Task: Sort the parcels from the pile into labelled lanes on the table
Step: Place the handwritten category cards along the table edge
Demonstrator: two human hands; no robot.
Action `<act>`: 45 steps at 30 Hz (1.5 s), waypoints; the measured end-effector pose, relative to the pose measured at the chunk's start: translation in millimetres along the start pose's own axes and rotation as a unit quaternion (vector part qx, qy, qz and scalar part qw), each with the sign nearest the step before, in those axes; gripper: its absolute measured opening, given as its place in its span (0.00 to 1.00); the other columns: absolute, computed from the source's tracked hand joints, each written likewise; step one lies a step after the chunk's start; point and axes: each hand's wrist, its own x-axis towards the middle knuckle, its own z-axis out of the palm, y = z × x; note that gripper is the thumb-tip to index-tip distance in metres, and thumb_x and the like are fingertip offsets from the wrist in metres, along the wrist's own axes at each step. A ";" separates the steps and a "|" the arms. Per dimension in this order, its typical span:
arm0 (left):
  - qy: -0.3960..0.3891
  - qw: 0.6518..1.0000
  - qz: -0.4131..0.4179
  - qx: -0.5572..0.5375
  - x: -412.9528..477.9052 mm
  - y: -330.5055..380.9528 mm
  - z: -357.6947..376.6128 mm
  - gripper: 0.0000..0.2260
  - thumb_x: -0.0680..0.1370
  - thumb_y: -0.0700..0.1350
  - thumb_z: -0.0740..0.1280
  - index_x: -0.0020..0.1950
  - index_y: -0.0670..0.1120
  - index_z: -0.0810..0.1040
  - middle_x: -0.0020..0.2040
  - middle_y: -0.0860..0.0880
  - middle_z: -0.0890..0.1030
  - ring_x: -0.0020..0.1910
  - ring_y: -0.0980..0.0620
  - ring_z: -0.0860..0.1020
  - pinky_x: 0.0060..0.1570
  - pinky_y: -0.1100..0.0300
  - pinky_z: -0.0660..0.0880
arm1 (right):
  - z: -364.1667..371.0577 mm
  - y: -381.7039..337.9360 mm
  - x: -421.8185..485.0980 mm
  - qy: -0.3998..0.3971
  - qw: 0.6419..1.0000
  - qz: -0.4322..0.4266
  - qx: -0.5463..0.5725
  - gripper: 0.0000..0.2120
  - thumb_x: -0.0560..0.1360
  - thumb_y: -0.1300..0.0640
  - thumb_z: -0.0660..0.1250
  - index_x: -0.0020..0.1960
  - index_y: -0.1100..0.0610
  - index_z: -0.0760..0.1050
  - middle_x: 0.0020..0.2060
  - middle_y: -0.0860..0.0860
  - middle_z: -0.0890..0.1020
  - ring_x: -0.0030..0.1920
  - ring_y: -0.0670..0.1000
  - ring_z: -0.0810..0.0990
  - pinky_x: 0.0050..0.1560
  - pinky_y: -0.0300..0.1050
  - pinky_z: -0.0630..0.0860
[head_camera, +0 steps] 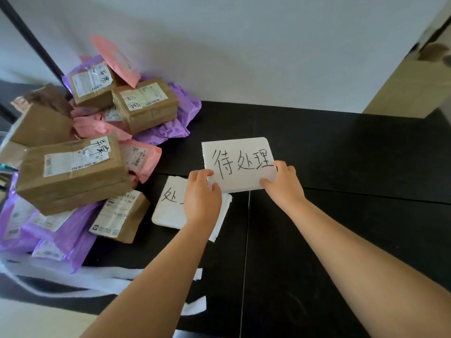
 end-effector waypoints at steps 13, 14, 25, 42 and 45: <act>-0.070 0.997 -0.012 0.014 113.1 14.4 39.2 0.14 0.82 0.41 0.62 0.67 0.48 0.75 0.68 0.52 0.72 0.44 0.61 0.73 0.44 0.70 0.68 | 5.2 -5.2 90.3 -0.004 0.999 0.035 -0.021 0.28 0.77 0.56 0.70 0.75 0.53 0.63 0.64 0.56 0.71 0.49 0.49 0.72 0.45 0.42 0.70; -0.071 0.997 -0.010 0.018 124.8 13.1 40.3 0.14 0.81 0.41 0.62 0.67 0.48 0.76 0.68 0.52 0.73 0.50 0.59 0.74 0.47 0.67 0.69 | 7.9 -8.1 99.0 -0.004 0.999 0.033 -0.023 0.28 0.78 0.56 0.69 0.74 0.53 0.64 0.63 0.55 0.72 0.50 0.49 0.73 0.45 0.42 0.70; -0.135 0.991 -0.025 0.006 260.0 7.7 72.6 0.19 0.81 0.41 0.64 0.72 0.45 0.71 0.72 0.47 0.70 0.66 0.49 0.74 0.62 0.58 0.72 | 44.3 -40.9 217.5 0.000 1.000 0.029 -0.009 0.24 0.80 0.58 0.62 0.76 0.52 0.64 0.66 0.56 0.70 0.50 0.52 0.76 0.43 0.43 0.72; -0.201 0.973 -0.004 0.115 379.6 1.3 129.8 0.19 0.83 0.42 0.58 0.73 0.39 0.68 0.77 0.41 0.62 0.75 0.41 0.61 0.71 0.50 0.61 | 88.3 -59.7 328.5 -0.025 0.998 0.050 -0.030 0.25 0.80 0.56 0.61 0.77 0.52 0.63 0.68 0.57 0.68 0.63 0.58 0.73 0.55 0.49 0.75; -0.207 0.971 0.002 0.120 380.4 0.7 133.1 0.20 0.83 0.42 0.58 0.75 0.40 0.66 0.77 0.41 0.59 0.75 0.40 0.60 0.71 0.50 0.61 | 87.5 -59.7 332.5 -0.028 0.998 0.048 -0.024 0.26 0.80 0.57 0.61 0.77 0.53 0.63 0.69 0.57 0.67 0.65 0.58 0.72 0.56 0.49 0.75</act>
